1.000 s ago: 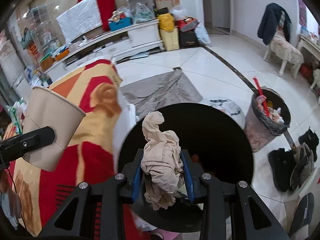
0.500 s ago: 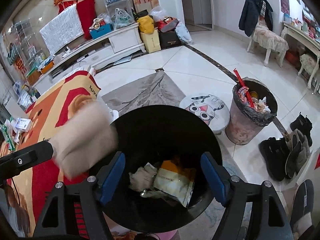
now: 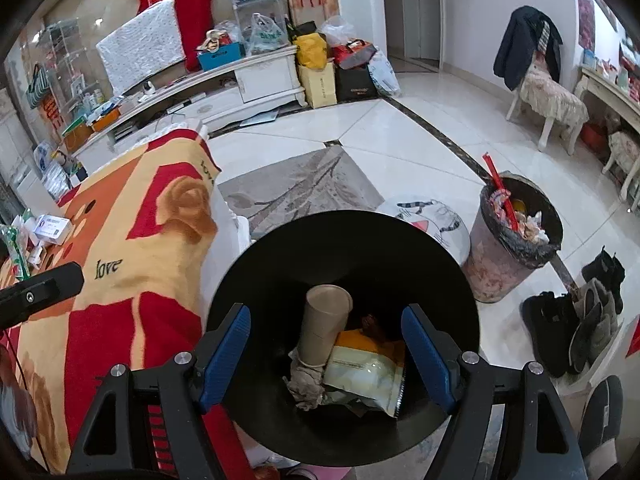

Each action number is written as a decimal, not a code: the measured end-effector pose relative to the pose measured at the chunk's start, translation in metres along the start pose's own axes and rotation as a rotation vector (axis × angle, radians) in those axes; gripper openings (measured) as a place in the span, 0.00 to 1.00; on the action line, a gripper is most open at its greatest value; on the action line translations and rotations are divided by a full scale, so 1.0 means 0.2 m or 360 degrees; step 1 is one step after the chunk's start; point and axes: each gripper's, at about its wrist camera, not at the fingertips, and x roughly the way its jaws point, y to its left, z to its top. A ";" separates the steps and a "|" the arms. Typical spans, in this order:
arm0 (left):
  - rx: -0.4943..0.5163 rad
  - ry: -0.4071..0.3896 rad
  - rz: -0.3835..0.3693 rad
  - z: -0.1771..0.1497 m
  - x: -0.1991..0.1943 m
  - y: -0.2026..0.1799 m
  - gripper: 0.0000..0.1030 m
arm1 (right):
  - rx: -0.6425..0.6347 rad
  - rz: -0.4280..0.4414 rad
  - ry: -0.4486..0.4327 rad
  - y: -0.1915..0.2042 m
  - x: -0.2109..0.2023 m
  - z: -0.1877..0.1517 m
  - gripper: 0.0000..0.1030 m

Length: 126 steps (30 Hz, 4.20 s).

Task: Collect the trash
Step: 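Carry the paper cup with the left tool while the right tool carries the tissue to the bin, then open both tools to drop the cup and tissue into the black bin, then grasp the green seaweed bag with the left tool while the right tool grasps the white medicine box, then carry the seaweed bag with the left tool while the right tool carries the medicine box to the bin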

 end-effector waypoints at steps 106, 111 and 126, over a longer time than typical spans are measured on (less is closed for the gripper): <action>-0.0956 -0.0053 0.0507 -0.57 -1.02 1.81 0.71 | -0.0994 0.0719 0.0191 2.01 0.25 -0.19 0.79; -0.0840 -0.0016 0.0576 -0.56 -0.96 1.73 0.25 | -0.1016 0.0640 0.0156 2.01 0.30 -0.24 0.54; -0.0681 -0.0087 0.0379 -0.45 -0.91 1.38 0.08 | -0.0951 0.0660 0.0019 1.83 0.10 -0.20 0.46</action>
